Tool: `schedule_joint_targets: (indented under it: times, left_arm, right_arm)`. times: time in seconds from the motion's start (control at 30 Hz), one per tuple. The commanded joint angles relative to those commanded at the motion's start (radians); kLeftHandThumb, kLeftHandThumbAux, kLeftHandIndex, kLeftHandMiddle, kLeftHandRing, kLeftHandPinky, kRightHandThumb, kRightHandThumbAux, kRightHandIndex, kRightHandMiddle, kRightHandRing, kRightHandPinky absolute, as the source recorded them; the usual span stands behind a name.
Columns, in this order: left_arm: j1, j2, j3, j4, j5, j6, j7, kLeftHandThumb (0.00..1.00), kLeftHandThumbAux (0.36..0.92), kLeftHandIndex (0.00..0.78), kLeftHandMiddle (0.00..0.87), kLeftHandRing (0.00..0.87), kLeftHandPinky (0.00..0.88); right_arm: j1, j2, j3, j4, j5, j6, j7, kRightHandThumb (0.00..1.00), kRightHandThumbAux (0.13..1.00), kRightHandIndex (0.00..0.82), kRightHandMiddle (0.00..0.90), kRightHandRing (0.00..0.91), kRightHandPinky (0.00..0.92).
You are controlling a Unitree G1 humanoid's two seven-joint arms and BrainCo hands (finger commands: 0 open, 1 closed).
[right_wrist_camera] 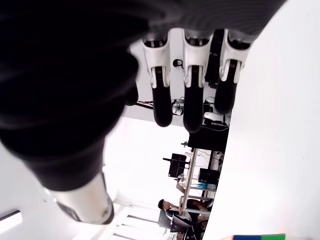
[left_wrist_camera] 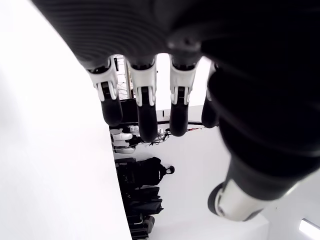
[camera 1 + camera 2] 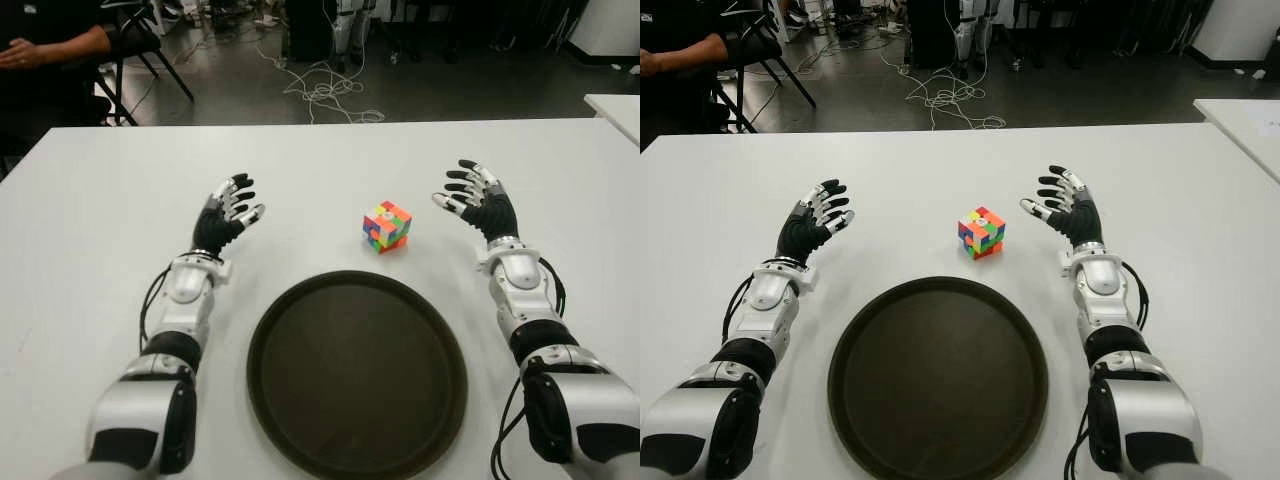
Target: Pick up the Rubik's Cube and put it in the plate
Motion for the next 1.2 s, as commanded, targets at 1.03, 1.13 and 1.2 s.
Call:
schedule_joint_targets:
  times: [1.03,1.13,1.2]
  left_arm:
    - [-0.003,0.001,-0.011,-0.004,0.012,0.03,0.01,0.026,0.769,0.175,0.2,0.182,0.17]
    - [-0.002,0.0,-0.011,-0.006,0.012,0.03,0.013,0.024,0.776,0.175,0.2,0.183,0.173]
    - [-0.001,-0.001,-0.011,-0.006,0.012,0.028,0.013,0.023,0.789,0.176,0.199,0.182,0.178]
  right_arm:
    - [-0.002,-0.006,0.002,0.017,-0.01,-0.01,-0.005,0.132,0.823,0.203,0.274,0.26,0.241]
    - [-0.002,-0.008,0.004,0.015,-0.013,-0.014,-0.005,0.13,0.816,0.202,0.274,0.257,0.227]
    - [-0.001,-0.009,0.005,0.014,-0.015,-0.016,-0.006,0.133,0.811,0.197,0.272,0.256,0.224]
